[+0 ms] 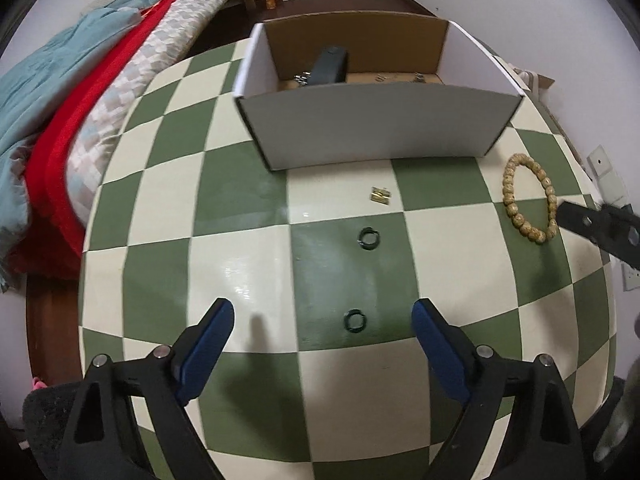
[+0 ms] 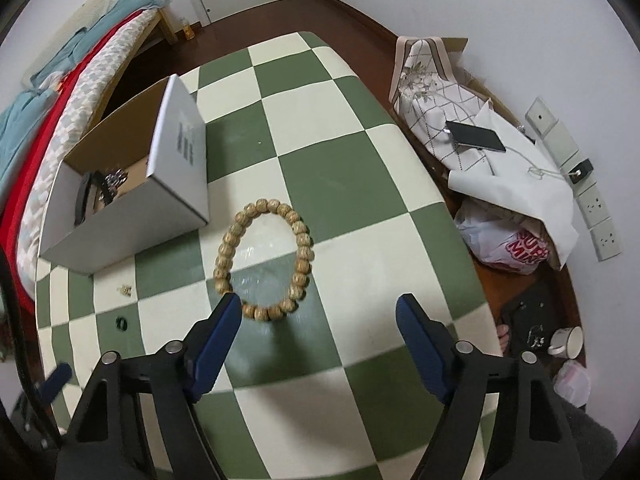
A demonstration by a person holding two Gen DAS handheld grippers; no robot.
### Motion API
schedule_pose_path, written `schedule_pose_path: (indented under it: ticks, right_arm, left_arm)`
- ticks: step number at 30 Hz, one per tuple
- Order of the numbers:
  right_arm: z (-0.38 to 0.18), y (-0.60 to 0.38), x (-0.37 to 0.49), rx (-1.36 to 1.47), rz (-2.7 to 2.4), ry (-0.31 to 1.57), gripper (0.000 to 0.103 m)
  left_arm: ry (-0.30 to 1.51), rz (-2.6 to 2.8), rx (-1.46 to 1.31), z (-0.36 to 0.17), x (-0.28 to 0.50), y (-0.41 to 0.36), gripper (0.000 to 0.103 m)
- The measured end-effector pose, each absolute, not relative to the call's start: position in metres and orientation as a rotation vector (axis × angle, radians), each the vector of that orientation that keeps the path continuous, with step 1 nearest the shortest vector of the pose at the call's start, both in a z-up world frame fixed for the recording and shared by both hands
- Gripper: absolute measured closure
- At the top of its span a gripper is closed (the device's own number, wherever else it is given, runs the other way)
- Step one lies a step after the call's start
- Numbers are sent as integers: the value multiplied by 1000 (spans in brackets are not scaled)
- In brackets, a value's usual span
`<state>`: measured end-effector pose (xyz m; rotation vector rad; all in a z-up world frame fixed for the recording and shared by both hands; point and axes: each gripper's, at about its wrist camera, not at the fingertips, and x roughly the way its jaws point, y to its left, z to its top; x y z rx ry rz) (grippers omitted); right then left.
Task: Organize jewelry
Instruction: 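Grasp the wooden bead bracelet with the right tool while the left tool grasps a black ring, then lift the black ring with the left tool toward the box while the right tool lifts the bead bracelet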
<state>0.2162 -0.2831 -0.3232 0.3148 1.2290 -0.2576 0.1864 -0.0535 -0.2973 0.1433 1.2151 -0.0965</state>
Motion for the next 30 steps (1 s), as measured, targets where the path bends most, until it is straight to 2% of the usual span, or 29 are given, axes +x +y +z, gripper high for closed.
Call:
schedule_pose_path:
  ticks: [5, 7, 9, 10, 11, 12, 13, 15, 30]
  right_arm:
    - [-336, -279, 229, 328, -255, 1234, 31]
    - [-341, -275, 233, 322, -249, 1245, 38]
    - [-344, -272, 235, 303, -251, 1249, 43]
    - [-345, -269, 236, 286, -253, 1245, 46]
    - [-345, -268, 236, 272, -261, 1242, 49]
    - [-345, -266, 236, 255, -272, 1237, 59]
    - [-344, -265, 236, 237, -283, 1233, 74]
    - [-344, -265, 234, 226, -282, 1227, 94]
    - [-338, -241, 157, 144, -159, 1313, 93]
  left_arm:
    - [1247, -132, 138, -308, 185, -61, 57]
    - [1237, -139, 123, -306, 185, -60, 64]
    - [1234, -148, 119, -305, 185, -60, 75]
    - [1231, -153, 117, -304, 184, -61, 84]
    - [1230, -156, 116, -304, 184, -62, 88]
    - [1227, -157, 119, -304, 184, -62, 88]
    - [1224, -158, 122, -304, 183, -63, 92]
    - [1220, -159, 126, -304, 182, -64, 94]
    - [1211, -155, 137, -309, 176, -59, 94]
